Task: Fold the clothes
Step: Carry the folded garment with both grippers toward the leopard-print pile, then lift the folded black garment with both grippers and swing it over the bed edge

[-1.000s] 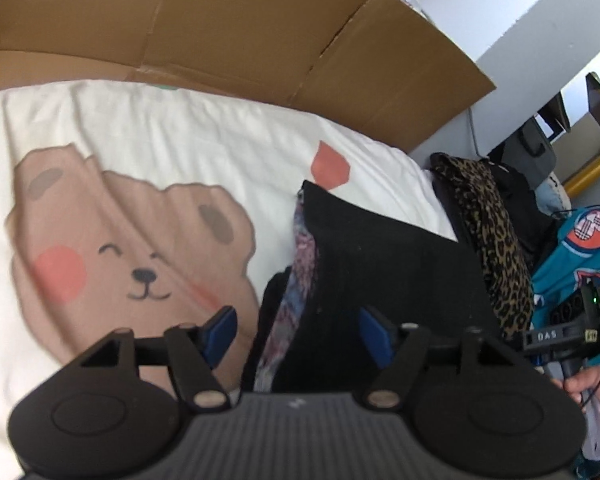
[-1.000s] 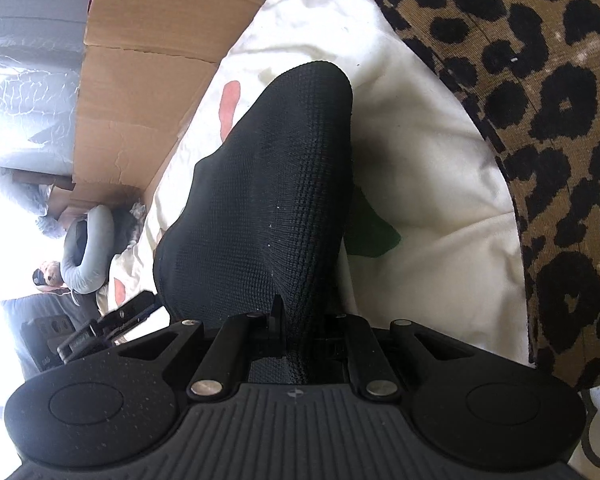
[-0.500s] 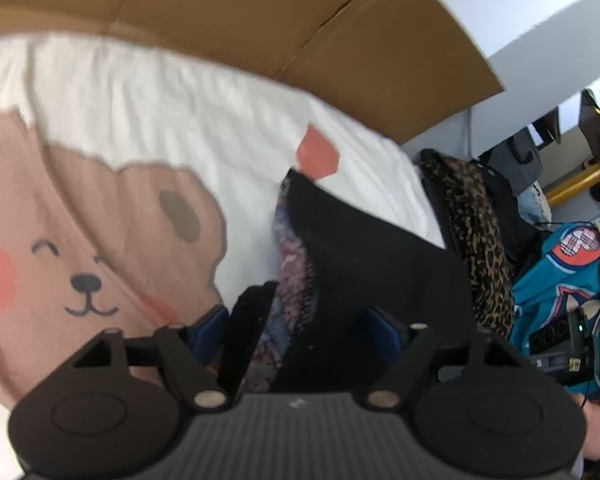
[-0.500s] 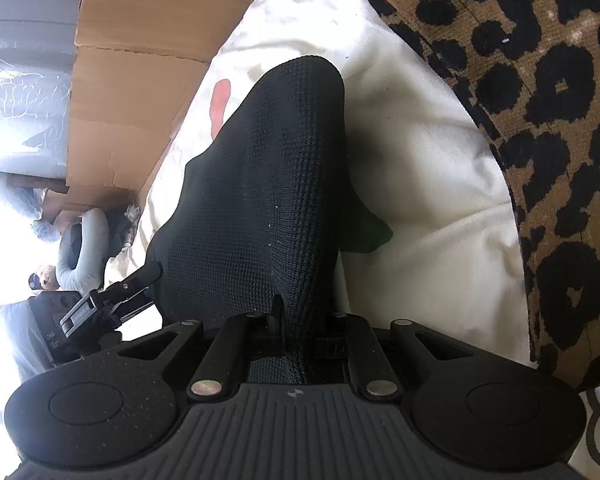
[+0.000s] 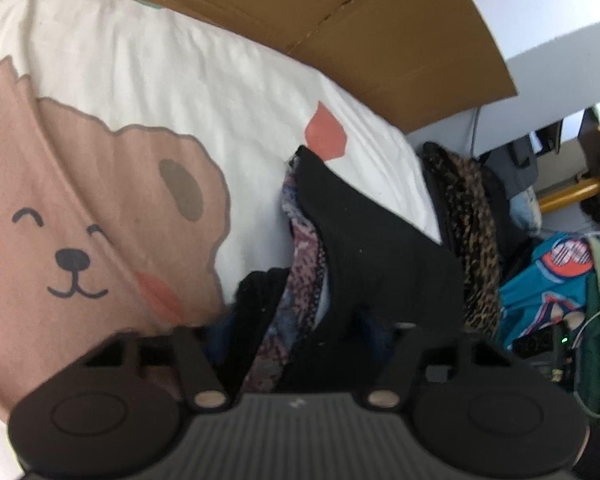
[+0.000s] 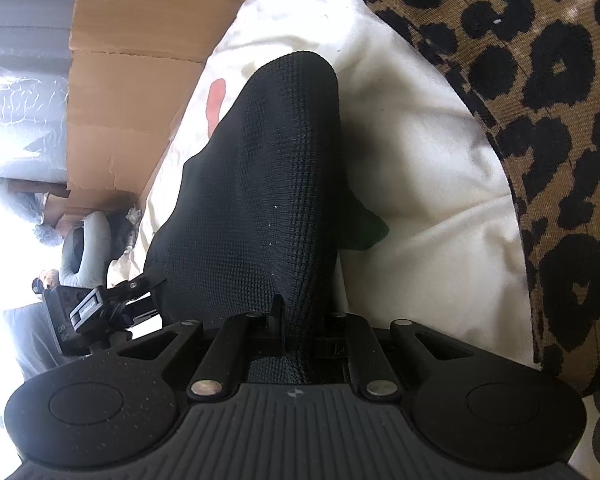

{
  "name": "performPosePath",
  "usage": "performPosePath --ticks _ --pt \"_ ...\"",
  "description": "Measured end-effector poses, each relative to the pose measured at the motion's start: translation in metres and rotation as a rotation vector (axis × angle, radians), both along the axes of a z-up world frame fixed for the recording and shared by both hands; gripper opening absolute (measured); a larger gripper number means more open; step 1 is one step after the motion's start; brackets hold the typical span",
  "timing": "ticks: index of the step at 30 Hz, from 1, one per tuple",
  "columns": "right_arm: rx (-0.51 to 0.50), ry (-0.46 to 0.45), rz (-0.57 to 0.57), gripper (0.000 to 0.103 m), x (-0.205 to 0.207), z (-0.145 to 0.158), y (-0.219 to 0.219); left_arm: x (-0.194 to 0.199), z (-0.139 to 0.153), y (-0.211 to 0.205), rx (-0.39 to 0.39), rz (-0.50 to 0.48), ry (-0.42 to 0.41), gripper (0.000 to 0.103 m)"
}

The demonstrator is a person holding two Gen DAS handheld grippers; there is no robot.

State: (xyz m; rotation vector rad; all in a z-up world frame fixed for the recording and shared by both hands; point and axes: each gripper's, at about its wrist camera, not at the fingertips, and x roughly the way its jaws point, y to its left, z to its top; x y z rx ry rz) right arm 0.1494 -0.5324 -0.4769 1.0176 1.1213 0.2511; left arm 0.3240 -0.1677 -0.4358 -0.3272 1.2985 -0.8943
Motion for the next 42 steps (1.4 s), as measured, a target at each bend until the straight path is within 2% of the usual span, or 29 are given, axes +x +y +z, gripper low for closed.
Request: performPosePath --ticks 3,6,7,9,11,13,14,15,17,20,22,24,25,27,29,32,42 --pt "0.008 -0.018 -0.004 0.007 -0.002 0.003 0.002 0.002 0.002 0.001 0.001 0.001 0.002 0.042" --pt "0.02 -0.031 -0.004 0.007 -0.003 0.006 0.001 0.003 0.006 -0.001 0.012 -0.014 -0.011 0.042" --pt "0.021 -0.029 -0.006 0.008 -0.003 0.006 0.001 0.004 0.007 -0.003 0.017 -0.018 -0.013 0.044" --pt "0.022 -0.026 -0.009 0.011 -0.001 0.004 0.001 0.006 0.003 -0.006 0.027 -0.024 0.002 0.057" --pt "0.036 -0.029 -0.029 0.013 0.0 0.001 0.001 0.009 -0.001 -0.007 0.016 -0.019 0.025 0.06" --pt "0.063 -0.044 -0.057 0.023 -0.001 -0.004 0.0 0.012 -0.005 -0.007 -0.012 -0.007 0.054 0.065" --pt "0.077 -0.051 -0.071 0.029 -0.002 -0.006 -0.001 0.013 -0.006 -0.006 -0.03 -0.002 0.07 0.07" --pt "0.091 -0.057 -0.083 0.031 -0.002 -0.008 -0.001 0.014 -0.007 -0.007 -0.043 -0.004 0.08 0.076" --pt "0.117 -0.065 -0.103 0.031 -0.001 -0.012 -0.001 0.014 -0.01 -0.01 -0.069 -0.007 0.1 0.082" --pt "0.138 -0.064 -0.125 0.031 0.003 -0.016 0.0 0.014 -0.01 -0.016 -0.075 -0.016 0.101 0.083" --pt "0.145 -0.063 -0.143 0.031 0.005 -0.018 0.0 0.013 -0.009 -0.018 -0.063 -0.026 0.088 0.077" --pt "0.141 -0.055 -0.158 0.029 0.007 -0.018 0.001 0.015 -0.011 -0.017 -0.051 -0.025 0.095 0.065" --pt "0.133 -0.046 -0.164 0.022 0.007 -0.019 0.001 0.018 -0.012 -0.015 -0.043 -0.018 0.11 0.062" --pt "0.109 -0.022 -0.185 0.012 0.007 -0.015 0.004 0.023 -0.014 -0.014 -0.019 -0.011 0.135 0.046" --pt "0.083 0.003 -0.208 0.01 0.008 -0.009 0.006 0.021 -0.008 -0.017 0.021 -0.006 0.127 0.042" --pt "-0.031 0.013 -0.19 0.009 0.011 0.012 0.019 0.011 0.006 -0.028 0.091 -0.016 0.041 0.04" --pt "-0.155 0.057 -0.193 0.009 0.012 0.031 0.027 -0.002 0.025 -0.037 0.153 -0.006 -0.055 0.035"
